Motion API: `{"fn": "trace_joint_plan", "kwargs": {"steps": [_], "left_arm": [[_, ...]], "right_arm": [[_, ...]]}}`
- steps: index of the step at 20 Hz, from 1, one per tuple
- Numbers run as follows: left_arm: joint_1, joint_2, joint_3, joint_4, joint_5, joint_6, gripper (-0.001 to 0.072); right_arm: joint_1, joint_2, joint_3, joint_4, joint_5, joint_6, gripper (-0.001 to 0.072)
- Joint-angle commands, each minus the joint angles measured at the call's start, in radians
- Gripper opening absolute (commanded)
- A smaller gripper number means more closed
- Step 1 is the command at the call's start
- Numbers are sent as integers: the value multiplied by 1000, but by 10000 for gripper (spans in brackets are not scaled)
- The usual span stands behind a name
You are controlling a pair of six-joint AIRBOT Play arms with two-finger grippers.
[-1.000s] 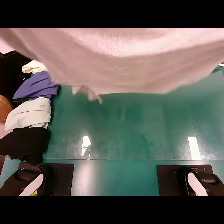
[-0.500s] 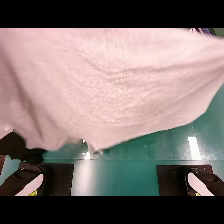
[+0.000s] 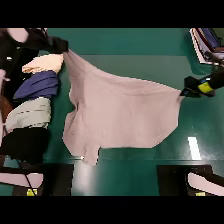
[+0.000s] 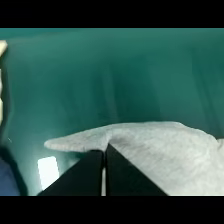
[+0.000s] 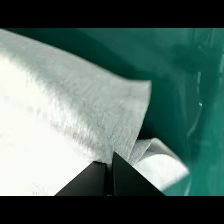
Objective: Fold the shirts.
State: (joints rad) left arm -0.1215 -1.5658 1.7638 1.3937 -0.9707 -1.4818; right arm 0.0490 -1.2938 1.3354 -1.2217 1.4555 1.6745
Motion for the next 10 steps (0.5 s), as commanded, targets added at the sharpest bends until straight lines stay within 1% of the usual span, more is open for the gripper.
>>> {"fn": "trace_joint_plan", "kwargs": {"steps": [1, 2, 3, 4, 5, 7, 9, 10], "left_arm": [[5, -93, -5, -5, 36, -11, 23], [14, -93, 10, -5, 23, -10, 130], [27, -93, 33, -11, -6, -11, 450], [45, -93, 63, -15, -58, -11, 547], [68, -93, 94, -25, -120, -11, 540], [132, -67, 122, -103, -259, -9, 540], [185, -19, 95, -145, -389, 4, 541], [201, 19, 48, -145, -414, 9, 540]], "right_arm": [[0, -141, 27, 93, -157, -43, 10], [0, -170, 68, 107, -154, -46, 13], [0, -195, 112, 108, -150, -46, 141], [0, -212, 153, 108, -134, -46, 375], [-1, -217, 183, 106, -109, -61, 402], [0, -195, 203, 106, -79, -110, 402], [-1, -130, 153, 105, -72, -132, 401], [-1, -87, 105, 105, -73, -140, 401]]}}
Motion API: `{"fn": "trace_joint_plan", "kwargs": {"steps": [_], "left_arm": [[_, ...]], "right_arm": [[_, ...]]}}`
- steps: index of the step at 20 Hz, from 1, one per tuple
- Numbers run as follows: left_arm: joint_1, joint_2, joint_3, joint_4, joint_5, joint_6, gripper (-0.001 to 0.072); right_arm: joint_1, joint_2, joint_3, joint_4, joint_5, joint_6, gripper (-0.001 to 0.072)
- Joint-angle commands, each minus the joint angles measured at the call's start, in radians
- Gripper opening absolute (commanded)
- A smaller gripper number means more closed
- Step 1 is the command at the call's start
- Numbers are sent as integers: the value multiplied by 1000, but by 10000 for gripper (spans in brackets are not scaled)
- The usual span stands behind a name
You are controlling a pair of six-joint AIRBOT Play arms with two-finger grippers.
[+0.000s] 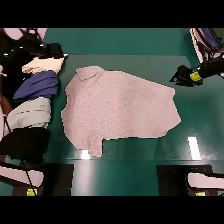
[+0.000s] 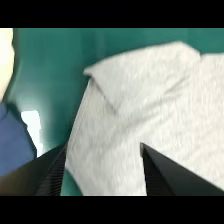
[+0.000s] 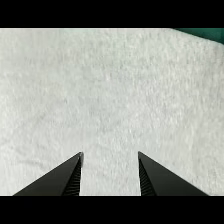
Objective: Fold the shirts.
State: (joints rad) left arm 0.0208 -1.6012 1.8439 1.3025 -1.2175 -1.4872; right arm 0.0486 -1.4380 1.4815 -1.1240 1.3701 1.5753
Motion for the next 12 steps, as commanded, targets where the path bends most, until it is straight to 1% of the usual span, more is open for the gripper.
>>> {"fn": "trace_joint_plan", "kwargs": {"steps": [1, 3, 5, 8, 12], "left_arm": [[69, 107, -109, -53, -168, 14, 540], [75, 224, -314, -47, -162, 21, 540], [75, 353, -565, -51, -126, 19, 541], [75, 537, -913, -56, -64, -5, 541], [75, 671, -1180, -98, -37, -6, 541]], "right_arm": [[0, 97, -88, 8, 17, -44, 401], [0, 177, -188, 9, 23, -51, 400], [0, 250, -274, 8, 16, -51, 395], [0, 336, -367, 8, 1, -51, 395], [0, 398, -423, 8, -8, -51, 394]]}}
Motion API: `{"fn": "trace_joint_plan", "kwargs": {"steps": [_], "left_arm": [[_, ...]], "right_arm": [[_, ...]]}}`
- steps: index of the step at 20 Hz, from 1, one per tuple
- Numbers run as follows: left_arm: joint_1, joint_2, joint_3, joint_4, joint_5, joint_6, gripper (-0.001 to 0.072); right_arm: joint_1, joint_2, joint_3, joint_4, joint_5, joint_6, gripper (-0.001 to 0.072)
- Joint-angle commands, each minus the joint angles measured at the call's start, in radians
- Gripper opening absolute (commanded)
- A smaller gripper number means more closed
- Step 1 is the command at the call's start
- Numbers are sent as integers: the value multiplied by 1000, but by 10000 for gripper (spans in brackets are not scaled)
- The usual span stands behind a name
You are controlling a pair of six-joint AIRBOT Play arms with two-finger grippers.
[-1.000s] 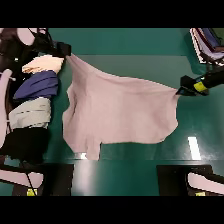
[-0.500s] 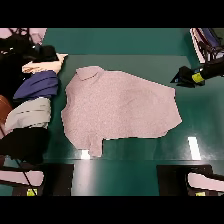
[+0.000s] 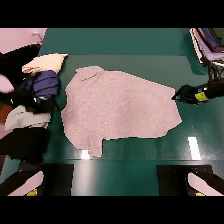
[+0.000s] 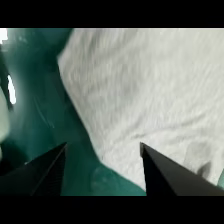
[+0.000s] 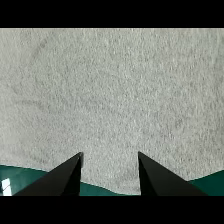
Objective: Fold the shirts.
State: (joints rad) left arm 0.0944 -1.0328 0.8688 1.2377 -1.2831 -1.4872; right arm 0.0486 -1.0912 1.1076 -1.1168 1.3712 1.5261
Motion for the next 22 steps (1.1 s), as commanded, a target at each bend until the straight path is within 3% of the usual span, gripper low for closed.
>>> {"fn": "trace_joint_plan", "kwargs": {"steps": [1, 12, 14, 16, 19, 22], "left_arm": [[2, 106, -241, -55, 42, -5, 541], [-2, 106, -425, -238, 252, 21, 536], [-2, 106, -425, -269, 272, 52, 251], [-2, 106, -425, -274, 293, 58, 27], [-1, 107, -387, -266, 273, 60, 20], [-1, 119, -294, -245, 230, 82, 21]], "right_arm": [[0, 56, -49, 1, -7, -2, 395], [0, 71, -48, 1, -9, -1, 395], [0, 71, -48, 16, -10, -2, 395], [0, 71, -49, 24, -3, -2, 395], [-25, 71, -60, -64, 66, 3, 395], [-152, 111, -210, -69, 93, 11, 395]]}}
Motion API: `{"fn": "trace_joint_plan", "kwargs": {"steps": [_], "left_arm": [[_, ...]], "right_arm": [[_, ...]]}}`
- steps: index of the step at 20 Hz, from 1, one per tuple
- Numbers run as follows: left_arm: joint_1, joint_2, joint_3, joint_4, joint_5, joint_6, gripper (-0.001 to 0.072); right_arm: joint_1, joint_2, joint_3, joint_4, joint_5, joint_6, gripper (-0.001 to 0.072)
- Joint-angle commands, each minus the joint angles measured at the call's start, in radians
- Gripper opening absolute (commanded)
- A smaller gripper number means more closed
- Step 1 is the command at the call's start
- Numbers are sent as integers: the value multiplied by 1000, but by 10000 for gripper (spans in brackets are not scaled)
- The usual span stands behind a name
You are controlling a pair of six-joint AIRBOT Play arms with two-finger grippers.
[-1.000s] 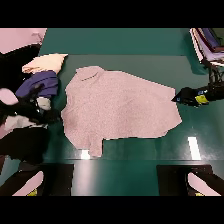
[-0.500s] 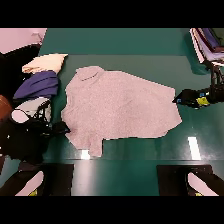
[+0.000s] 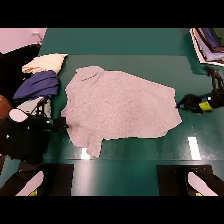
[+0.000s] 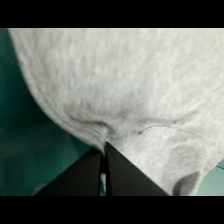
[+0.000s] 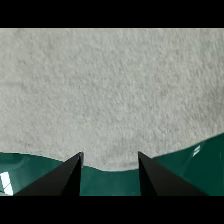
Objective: Fold the shirts.
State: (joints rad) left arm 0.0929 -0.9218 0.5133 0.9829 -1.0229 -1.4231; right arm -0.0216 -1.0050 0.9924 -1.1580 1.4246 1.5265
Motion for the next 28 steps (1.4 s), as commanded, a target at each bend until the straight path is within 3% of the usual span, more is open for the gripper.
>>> {"fn": "trace_joint_plan", "kwargs": {"steps": [1, 3, 8, 11, 12, 15, 16, 17, 25, 28], "left_arm": [[0, 8, 85, 8, -36, 18, 21], [0, 8, 111, 2, -32, 18, 21], [0, 8, 112, 3, -32, 18, 21], [0, 8, 112, 4, -34, 18, 21], [0, 8, 112, 4, -35, 18, 21], [0, 8, 115, 5, -36, 18, 20], [0, 8, 132, 11, -43, 18, 20], [0, 9, 168, 19, -59, 18, 20], [0, 196, 919, 32, -153, 16, 20], [0, 219, 1220, 32, -160, 11, 20]], "right_arm": [[-137, 43, -168, -14, 31, 10, 396], [-218, 64, -307, 28, 0, 10, 458], [-245, -11, -493, 256, -213, -67, 444], [-213, -107, -467, 266, -260, -73, 425], [-195, -137, -451, 266, -268, -74, 387], [-124, -185, -396, 266, -290, -108, 70], [-102, -178, -375, 266, -289, -108, 11], [-84, -150, -346, 266, -286, -108, 10], [-66, 258, 212, 263, -225, -107, 10], [-66, 328, 444, 184, -197, -93, 10]]}}
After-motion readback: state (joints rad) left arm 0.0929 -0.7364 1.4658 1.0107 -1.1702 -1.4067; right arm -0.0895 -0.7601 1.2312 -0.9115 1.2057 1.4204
